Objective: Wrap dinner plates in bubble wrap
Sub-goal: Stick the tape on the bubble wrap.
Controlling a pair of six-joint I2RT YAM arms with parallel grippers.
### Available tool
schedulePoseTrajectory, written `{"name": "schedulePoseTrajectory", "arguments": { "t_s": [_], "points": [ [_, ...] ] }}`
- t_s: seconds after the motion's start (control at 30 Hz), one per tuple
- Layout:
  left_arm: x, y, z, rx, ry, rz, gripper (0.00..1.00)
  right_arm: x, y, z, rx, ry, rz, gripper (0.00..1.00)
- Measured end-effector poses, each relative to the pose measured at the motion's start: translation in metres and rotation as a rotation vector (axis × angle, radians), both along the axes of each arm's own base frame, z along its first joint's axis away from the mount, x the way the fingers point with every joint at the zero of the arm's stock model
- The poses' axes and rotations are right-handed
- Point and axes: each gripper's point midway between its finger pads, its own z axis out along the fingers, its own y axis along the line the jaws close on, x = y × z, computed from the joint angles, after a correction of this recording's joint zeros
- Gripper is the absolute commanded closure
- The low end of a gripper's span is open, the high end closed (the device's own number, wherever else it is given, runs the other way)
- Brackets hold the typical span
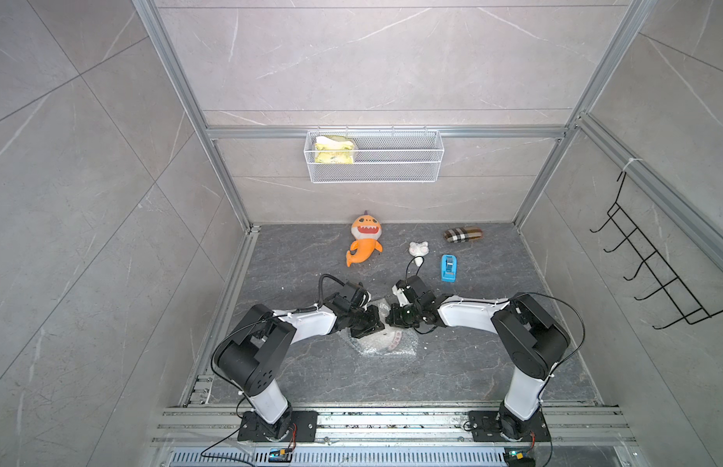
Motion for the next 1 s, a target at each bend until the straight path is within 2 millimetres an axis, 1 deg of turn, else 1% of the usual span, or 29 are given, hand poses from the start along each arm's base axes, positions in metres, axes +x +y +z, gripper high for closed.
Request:
{"name": "schedulePoseTrajectory", "arguments": {
  "t_s": [0.1,0.27,0.4,0.73,0.9,1.0],
  "points": [
    [0.007,0.0,-0.001,-0.002,-0.012,0.003,1.0,0.0,-0.001,0.0,0.002,0.003,-0.001,1.0],
    [0.015,0.01,-0.003,0.016,-0.037,0.01,1.0,0.001,-0.001,0.0,0.014,0.006,-0.001,1.0],
    [0.016,0.016,-0.014,0.059,-0.044,0.002,1.0,0.0,-0.001,0.0,0.02,0.006,0.001,1.0],
    [0.014,0.012,-0.024,0.004,-0.08,-0.033,1.0,-0.001,-0.006,0.001,0.014,-0.001,-0.007,1.0],
    [0.013,0.012,-0.023,-0.002,-0.117,-0.042,1.0,-0.005,-0.015,0.006,-0.022,0.003,-0.023,1.0],
    [0.013,0.012,-0.023,0.001,-0.129,-0.043,1.0,-0.01,-0.026,0.015,-0.059,0.002,-0.036,1.0]
  ]
}}
